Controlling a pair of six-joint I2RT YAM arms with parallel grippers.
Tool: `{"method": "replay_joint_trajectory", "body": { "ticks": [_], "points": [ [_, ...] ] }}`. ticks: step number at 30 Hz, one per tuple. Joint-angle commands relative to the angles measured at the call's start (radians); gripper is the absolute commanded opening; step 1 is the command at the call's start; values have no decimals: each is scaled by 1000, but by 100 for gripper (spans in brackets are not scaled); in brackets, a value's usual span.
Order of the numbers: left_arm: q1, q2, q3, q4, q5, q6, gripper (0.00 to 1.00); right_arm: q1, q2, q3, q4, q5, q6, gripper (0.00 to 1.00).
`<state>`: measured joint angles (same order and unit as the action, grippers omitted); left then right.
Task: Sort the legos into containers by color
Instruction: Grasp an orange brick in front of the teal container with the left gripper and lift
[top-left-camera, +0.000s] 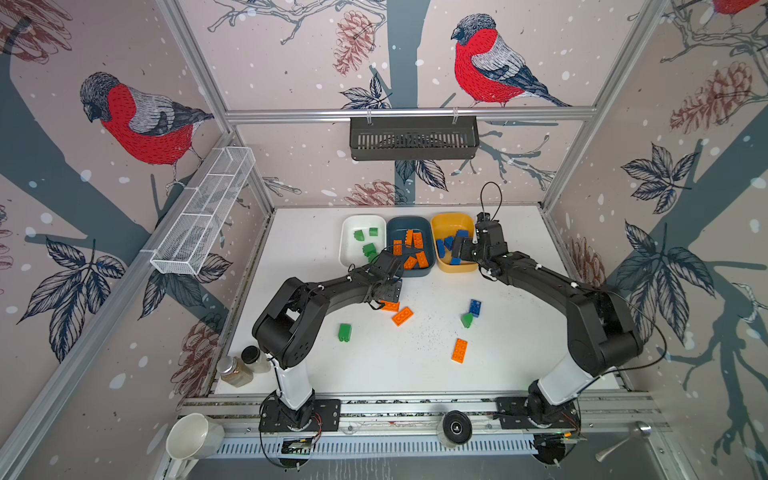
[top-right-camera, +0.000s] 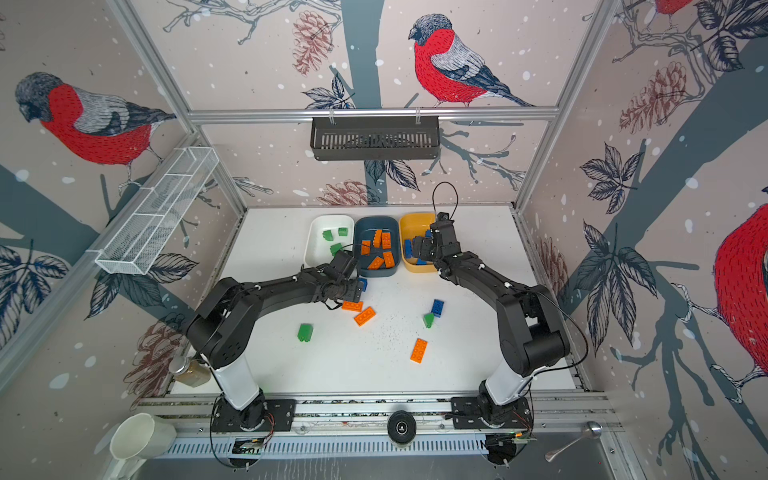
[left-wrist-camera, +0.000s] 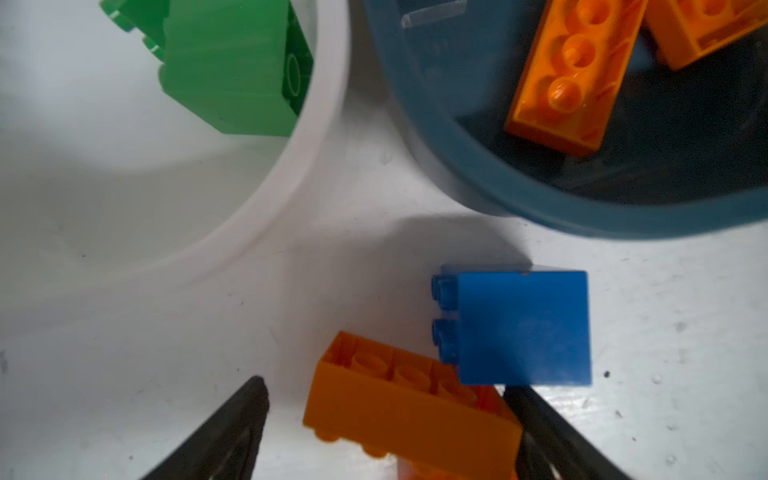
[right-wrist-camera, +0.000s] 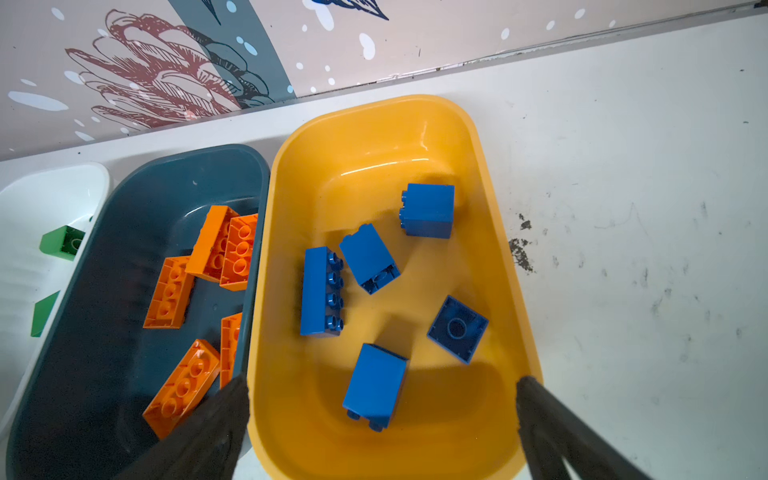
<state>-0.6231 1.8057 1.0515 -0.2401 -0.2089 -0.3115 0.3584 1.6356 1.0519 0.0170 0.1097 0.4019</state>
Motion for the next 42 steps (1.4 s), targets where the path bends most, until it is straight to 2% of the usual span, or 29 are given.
{"method": "replay_joint_trajectory", "body": {
  "ticks": [1,10,16,27,36,42],
  "points": [
    [6,18,-1,65,23,45,86,1,-20,-16,19,13,13,100],
    [7,64,18,68,48,51,72,1,-40,-26,14,22,12,100],
    [6,37,7,59,48,39,56,6,-57,-26,10,7,8,100],
    [7,-57,-7,109,129,29,54,12,-113,-65,35,-20,15,100],
    [7,-77,113,109,202,17,54,10,-134,-91,30,-11,24,99],
    [17,-5,262,126,209,-23,54,8,-141,-99,28,-1,27,99]
  ]
}}
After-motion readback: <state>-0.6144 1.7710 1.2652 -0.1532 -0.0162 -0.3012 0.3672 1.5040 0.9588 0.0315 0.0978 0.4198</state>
